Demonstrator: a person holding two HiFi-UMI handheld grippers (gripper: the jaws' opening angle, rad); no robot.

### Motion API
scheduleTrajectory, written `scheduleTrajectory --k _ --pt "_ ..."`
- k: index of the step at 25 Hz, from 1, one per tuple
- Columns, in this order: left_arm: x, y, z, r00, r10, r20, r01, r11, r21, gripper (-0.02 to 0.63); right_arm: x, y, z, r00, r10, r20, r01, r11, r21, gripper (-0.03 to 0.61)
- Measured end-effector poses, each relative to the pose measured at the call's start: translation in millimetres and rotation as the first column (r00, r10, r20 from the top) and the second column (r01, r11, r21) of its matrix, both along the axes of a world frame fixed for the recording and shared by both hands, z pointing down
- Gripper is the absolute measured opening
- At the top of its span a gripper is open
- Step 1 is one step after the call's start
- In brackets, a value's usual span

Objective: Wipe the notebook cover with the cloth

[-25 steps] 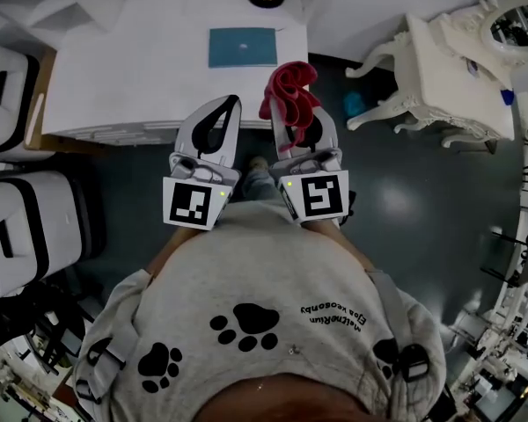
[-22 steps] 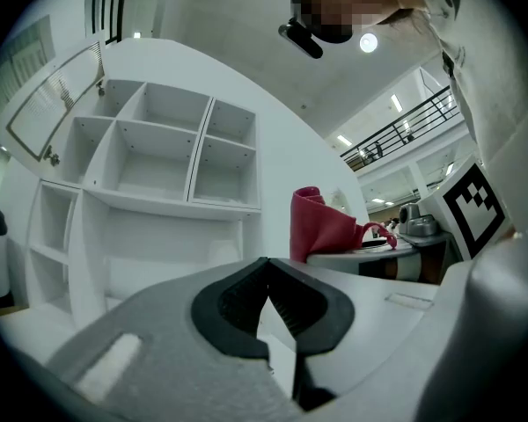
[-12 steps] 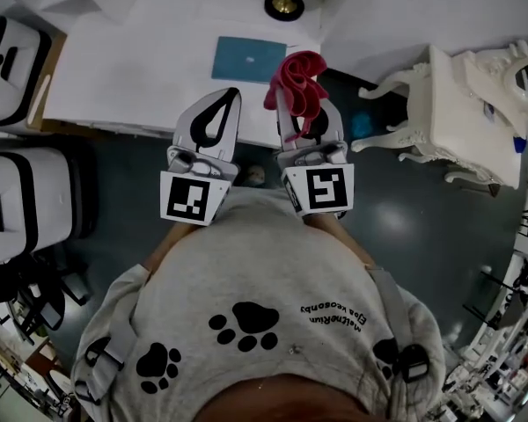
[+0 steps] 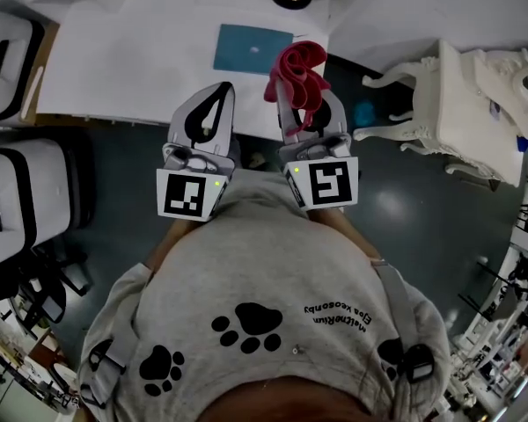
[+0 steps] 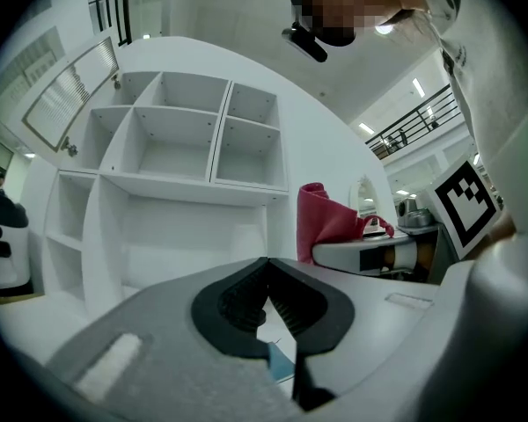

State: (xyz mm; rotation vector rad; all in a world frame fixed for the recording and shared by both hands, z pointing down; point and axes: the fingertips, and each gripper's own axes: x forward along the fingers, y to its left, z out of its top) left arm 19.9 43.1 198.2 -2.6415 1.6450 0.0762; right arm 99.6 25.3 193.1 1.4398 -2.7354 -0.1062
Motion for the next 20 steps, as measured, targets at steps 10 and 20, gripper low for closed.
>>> scheduleTrajectory --k 10,20 --pt "-24.5 -58.6 -3.3 0.997 0.079 0.001 -0.079 0.997 -0.011 -0.005 -20.9 -54.4 -1.3 0.996 0.087 -0.012 -0.087 0.996 -0.026 0.06" --pt "-52.5 -93.7 13.9 0.984 0.175 -0.01 -0.176 0.983 -0.046 -0.005 -50.2 -85.8 0.7 0.987 0.147 -0.062 -0.148 0.989 -0.011 0.06"
